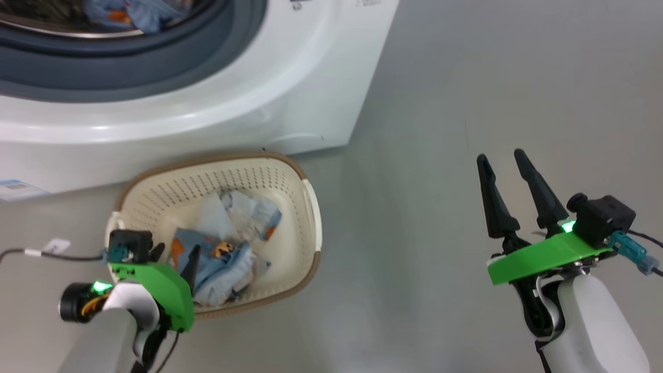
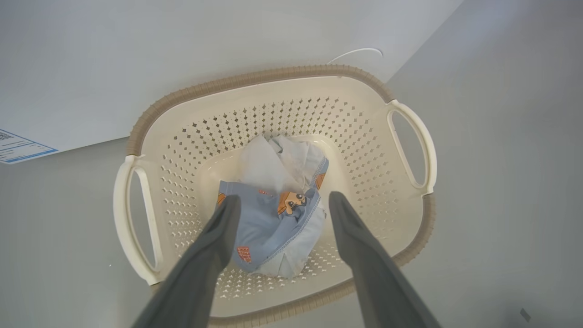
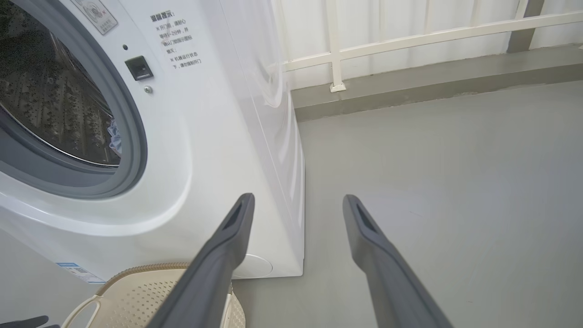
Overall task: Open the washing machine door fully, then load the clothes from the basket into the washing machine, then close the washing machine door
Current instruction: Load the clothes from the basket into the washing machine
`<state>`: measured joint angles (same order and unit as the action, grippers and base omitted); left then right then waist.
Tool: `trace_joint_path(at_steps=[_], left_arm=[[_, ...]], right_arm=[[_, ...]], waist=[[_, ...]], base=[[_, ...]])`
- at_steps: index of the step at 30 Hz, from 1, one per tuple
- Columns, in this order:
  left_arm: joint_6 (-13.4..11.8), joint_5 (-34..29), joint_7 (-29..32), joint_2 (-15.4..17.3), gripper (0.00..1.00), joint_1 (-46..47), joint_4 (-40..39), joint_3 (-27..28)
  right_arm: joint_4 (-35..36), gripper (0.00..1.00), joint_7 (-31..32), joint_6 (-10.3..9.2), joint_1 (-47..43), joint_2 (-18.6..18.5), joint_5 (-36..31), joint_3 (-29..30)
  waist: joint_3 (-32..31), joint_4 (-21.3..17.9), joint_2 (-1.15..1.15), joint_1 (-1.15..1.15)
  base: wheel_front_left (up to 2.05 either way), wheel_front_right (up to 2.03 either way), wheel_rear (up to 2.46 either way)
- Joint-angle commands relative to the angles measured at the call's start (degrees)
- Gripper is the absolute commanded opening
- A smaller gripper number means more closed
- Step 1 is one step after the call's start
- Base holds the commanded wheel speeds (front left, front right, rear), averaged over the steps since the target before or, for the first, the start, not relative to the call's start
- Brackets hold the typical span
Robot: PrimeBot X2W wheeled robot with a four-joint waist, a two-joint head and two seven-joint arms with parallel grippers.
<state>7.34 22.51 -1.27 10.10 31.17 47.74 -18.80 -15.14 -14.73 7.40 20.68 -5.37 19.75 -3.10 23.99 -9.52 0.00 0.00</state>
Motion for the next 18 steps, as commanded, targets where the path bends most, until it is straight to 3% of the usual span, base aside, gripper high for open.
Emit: trace_joint_path(at_steps=[1, 11, 18], left_arm=[[0.1, 0.3, 0.0, 2.0, 1.0, 1.9, -0.1, 0.9], [0.1, 2.8, 2.6, 5.1, 1.0, 12.0, 10.8, -5.7], [0.1, 4.1, 3.6, 4.5, 1.0, 16.9, 15.7, -9.5]], right_arm=[[1.7, 1.0, -0.3, 0.09, 0.8, 0.2, 0.0, -1.1], [3.5, 1.0, -0.3, 0.09, 4.2, 1.8, 0.2, -1.8], [4.3, 1.0, -0.3, 0.09, 5.8, 2.3, 0.6, -2.6]], waist=[[4.6, -3.0, 0.0, 0.0], [13.8, -6.4, 0.0, 0.0], [18.9, -8.1, 0.0, 0.0]], base=[[0.0, 0.0, 0.0], [0.0, 0.0, 0.0], [0.0, 0.0, 0.0]])
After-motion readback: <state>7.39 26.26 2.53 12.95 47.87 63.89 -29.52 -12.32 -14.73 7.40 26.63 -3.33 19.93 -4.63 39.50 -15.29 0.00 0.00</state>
